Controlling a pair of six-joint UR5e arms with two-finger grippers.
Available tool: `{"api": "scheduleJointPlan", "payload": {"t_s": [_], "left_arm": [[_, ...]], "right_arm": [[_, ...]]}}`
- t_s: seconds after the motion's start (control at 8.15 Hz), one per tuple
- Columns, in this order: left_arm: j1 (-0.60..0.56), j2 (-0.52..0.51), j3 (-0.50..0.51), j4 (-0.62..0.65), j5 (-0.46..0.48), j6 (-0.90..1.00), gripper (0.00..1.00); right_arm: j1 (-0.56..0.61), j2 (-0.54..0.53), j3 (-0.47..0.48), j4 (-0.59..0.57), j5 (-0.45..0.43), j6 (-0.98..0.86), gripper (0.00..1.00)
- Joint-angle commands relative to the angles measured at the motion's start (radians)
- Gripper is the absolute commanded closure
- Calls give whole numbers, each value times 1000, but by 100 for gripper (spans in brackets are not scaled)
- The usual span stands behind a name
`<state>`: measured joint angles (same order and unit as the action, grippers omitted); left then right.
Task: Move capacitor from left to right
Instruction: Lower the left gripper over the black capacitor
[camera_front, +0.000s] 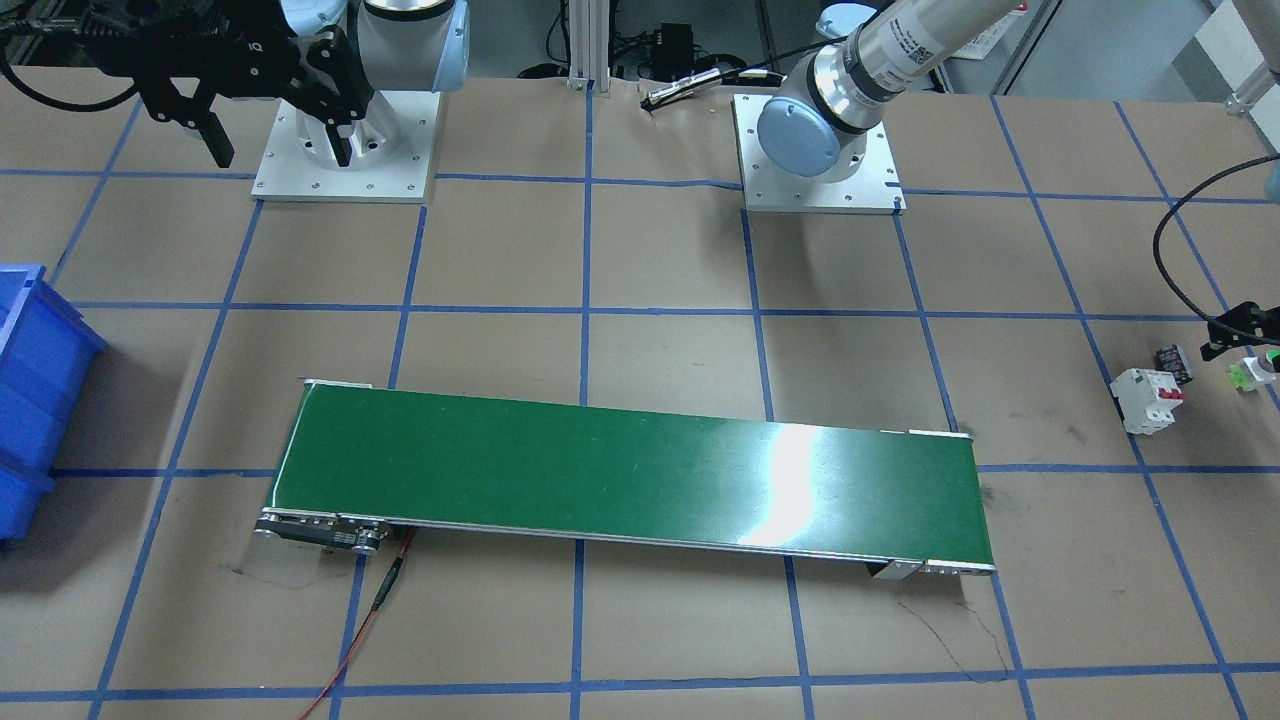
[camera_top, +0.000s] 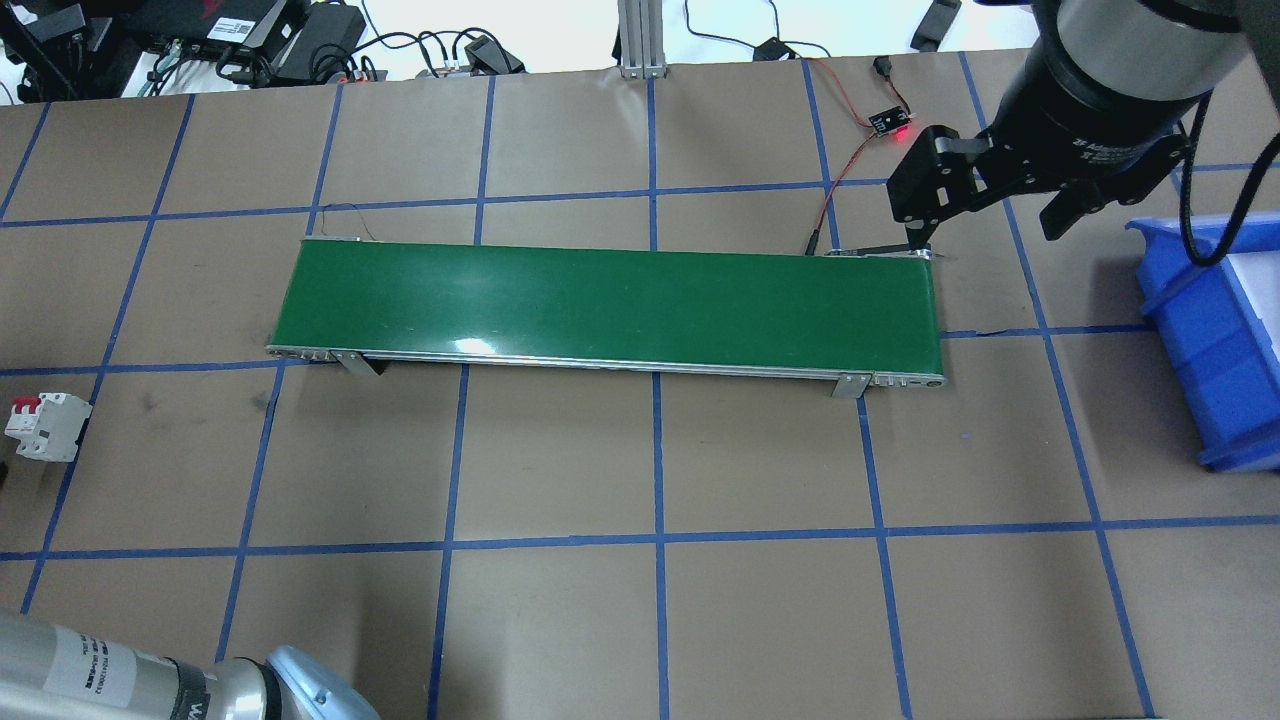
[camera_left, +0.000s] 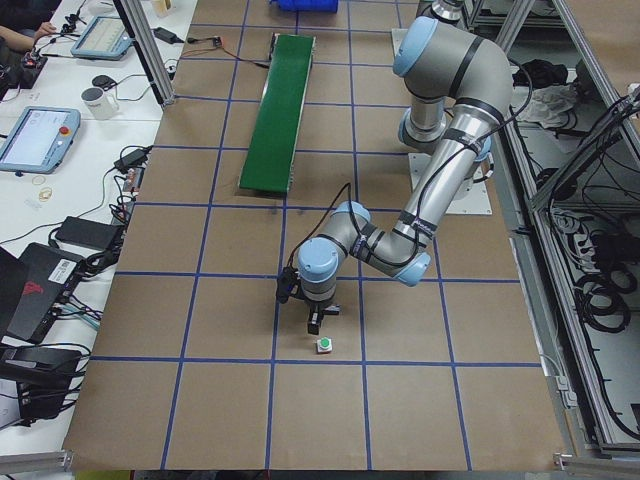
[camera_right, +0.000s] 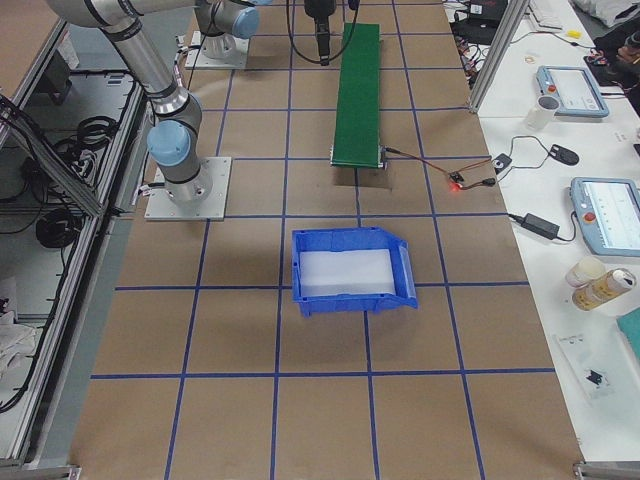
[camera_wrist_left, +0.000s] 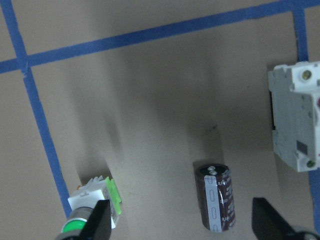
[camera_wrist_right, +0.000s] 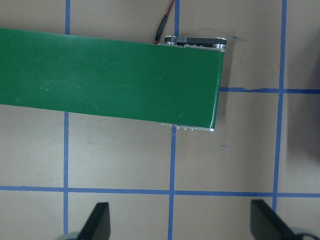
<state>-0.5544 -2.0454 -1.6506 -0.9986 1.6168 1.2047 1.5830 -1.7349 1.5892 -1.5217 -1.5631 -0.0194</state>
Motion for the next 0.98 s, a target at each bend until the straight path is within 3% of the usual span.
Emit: {"api": "scheduleJointPlan", "payload": {"t_s": [0.0, 0.86], "left_arm": [[8, -2, -41, 37, -2, -2, 0], [10, -10, -83, 37, -31, -36, 0]], "right_arm": [[0, 0, 0, 0, 0, -1, 0], [0, 0, 0, 0, 0, 1, 0]]}}
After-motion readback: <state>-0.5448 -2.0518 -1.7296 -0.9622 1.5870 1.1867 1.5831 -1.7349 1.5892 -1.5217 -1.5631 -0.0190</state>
